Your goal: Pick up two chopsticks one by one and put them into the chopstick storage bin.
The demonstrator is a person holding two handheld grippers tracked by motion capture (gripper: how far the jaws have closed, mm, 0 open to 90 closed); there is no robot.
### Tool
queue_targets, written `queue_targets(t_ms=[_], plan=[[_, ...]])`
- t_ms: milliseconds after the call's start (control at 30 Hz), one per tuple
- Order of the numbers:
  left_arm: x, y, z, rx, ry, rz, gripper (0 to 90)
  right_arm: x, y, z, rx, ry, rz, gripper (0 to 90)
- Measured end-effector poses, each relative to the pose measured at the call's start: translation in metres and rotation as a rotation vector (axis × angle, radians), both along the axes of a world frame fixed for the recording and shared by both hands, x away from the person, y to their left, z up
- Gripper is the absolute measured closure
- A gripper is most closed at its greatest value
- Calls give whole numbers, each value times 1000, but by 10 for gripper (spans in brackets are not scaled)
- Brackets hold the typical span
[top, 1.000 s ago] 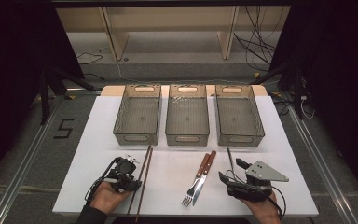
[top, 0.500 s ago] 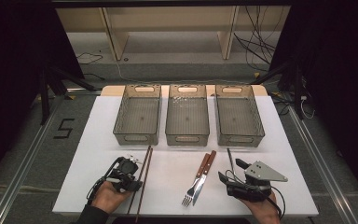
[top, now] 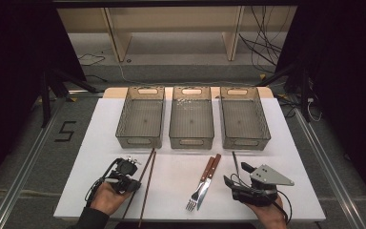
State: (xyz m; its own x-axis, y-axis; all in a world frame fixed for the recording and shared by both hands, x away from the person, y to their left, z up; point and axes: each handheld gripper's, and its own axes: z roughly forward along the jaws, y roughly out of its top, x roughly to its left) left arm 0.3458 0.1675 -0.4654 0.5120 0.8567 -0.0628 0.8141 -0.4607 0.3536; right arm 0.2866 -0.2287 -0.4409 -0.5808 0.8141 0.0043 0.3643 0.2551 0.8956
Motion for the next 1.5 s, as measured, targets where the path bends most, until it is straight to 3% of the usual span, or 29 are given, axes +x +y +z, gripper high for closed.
queue_targets(t_ms=[167,300,533,767,1167,1500], plan=[[4,11,0,-12,15,32,837,0,0,0,-3,1,0,250],[6,13,0,-15,31,29,838,1,0,-1,-8,2,2,251],[8,9,1,16,45,25,827,1,1,-1,-8,5,0,252],[10,13,0,-19,61,46,851,1,1,-1,-14,3,1,253],[9,17,2,-24,45,35,853,1,0,-1,-10,1,-2,254],[6,25,15,-57,15,23,852,1,0,-1,-11,1,-2,254]])
